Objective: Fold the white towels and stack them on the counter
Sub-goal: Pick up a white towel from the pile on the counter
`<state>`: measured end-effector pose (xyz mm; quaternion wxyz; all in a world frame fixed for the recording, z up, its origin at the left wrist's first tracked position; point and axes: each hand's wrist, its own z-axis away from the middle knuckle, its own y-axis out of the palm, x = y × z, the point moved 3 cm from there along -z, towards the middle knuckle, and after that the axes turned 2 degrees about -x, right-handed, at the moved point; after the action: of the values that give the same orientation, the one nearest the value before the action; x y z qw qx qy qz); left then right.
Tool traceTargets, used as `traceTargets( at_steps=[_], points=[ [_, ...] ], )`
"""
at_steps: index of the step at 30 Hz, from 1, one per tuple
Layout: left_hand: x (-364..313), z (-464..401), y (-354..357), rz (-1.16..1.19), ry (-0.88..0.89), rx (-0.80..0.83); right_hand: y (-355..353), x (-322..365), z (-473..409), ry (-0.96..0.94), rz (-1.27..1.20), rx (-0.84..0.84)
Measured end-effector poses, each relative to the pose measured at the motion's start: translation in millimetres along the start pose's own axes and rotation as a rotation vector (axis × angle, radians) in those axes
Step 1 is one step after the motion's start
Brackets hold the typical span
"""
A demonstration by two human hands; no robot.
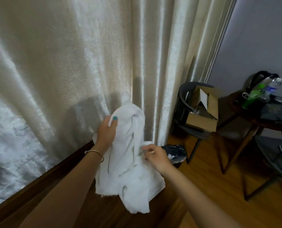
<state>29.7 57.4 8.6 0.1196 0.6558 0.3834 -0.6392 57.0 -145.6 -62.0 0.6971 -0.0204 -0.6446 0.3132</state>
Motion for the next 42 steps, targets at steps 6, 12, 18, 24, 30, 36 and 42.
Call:
traceTargets(
  at_steps=[6, 12, 18, 24, 30, 36, 42],
  points=[
    [-53, 20, -113, 0.543, -0.048, -0.159, 14, 70, 23, -0.117, -0.152, -0.117],
    [-94, 55, -192, 0.732, 0.022, -0.146, 65, 199, 86, -0.593, -0.445, 0.214],
    [-56, 70, -187, 0.447, -0.06, 0.052, 110, 221, 122, -0.687, -0.029, -0.029],
    [-31, 92, -163, 0.437, -0.111, -0.12, 86, 169, 81, -0.37, -0.392, 0.362],
    [-18, 71, -162, 0.431, -0.218, -0.273, 38, 51, -7, 0.255, 0.28, -0.127],
    [-25, 61, -172, 0.432, -0.177, -0.287, 43, 5, -28, 0.319, 0.734, 0.275],
    [-16, 63, -197, 0.336, -0.178, -0.32, 17, 15, -46, 0.156, 0.566, 0.165]
  ],
)
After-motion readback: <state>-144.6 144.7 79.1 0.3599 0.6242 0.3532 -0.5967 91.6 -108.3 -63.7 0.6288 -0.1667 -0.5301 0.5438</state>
